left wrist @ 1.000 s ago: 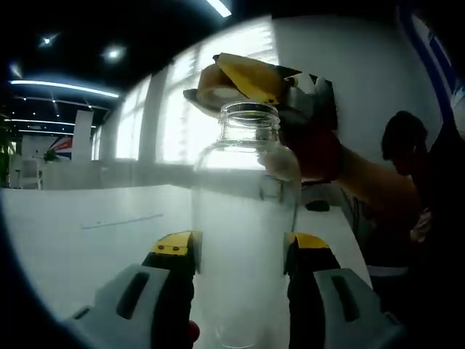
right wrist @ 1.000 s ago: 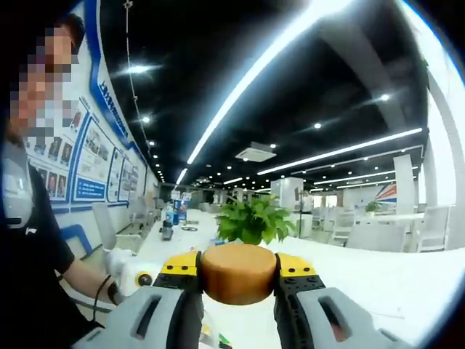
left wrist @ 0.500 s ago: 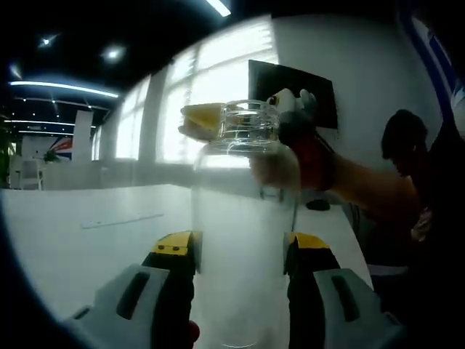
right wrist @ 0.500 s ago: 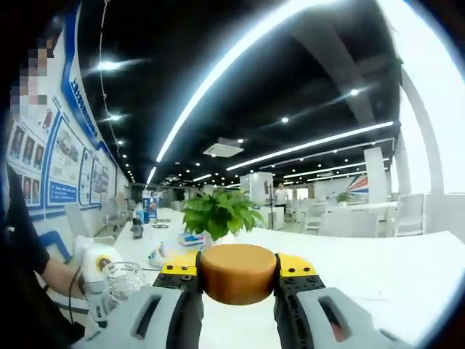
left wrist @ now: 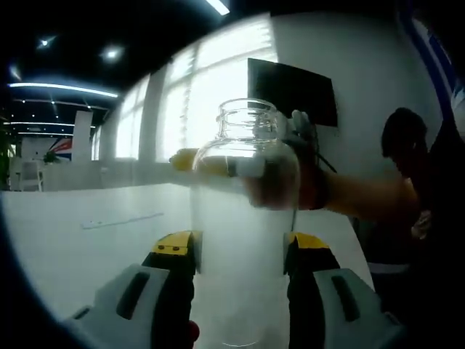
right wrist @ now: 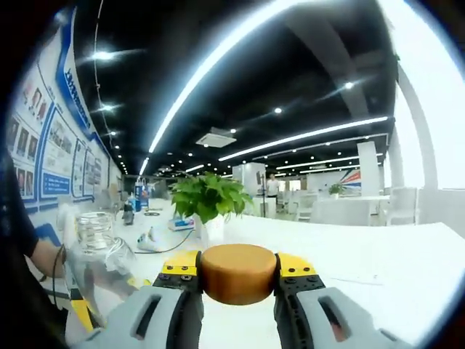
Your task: Open cup lid place lid on tabletop
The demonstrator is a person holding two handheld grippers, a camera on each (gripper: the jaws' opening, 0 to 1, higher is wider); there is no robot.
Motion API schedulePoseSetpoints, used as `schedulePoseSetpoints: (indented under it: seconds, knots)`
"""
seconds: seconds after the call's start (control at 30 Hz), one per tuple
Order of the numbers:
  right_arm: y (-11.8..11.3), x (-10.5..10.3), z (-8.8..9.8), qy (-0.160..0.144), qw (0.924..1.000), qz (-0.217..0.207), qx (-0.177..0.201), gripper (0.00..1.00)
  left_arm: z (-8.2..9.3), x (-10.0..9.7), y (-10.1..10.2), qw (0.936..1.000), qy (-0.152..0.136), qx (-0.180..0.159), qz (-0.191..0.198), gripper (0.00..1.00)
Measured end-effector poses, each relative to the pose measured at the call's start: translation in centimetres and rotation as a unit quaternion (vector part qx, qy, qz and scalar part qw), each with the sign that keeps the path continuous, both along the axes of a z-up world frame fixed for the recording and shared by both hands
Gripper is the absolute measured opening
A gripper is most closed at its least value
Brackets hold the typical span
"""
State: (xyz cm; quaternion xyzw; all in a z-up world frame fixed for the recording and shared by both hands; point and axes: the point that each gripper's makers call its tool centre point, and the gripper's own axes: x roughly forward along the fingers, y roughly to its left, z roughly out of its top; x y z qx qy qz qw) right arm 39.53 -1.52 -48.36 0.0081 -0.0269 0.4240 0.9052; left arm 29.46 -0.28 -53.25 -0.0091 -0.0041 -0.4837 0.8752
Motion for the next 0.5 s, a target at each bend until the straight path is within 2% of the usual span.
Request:
schedulePoseSetpoints:
  seconds: [0.1,0.2,0.33,0.5]
  knots:
    - [0.2,0.2,-1.2,0.002,0.9997,-0.006,-0.023,0.32,0.0,0.0,0.0,1.0000,0.000,0.001,0.000,0.39]
    - [0.2,0.5,-2.2,0.022,0.9997,-0.006,-0.013,0.32,0.0,-0.1,-0.1,1.0000,-0.001,0.003,-0.001,0.39]
    - [0.1,0.9,-3.6,0.036,0.9990,-0.015,-0.022,0.32,0.0,-0.2,-0.2,1.0000,-0.001,0.004,-0.001,0.39]
    - [0.6,0.6,-4.9,0.040,0.9984,-0.015,-0.038,0.32,-0.1,0.1,0.0,1.0000,-0.001,0.003,-0.001,0.39]
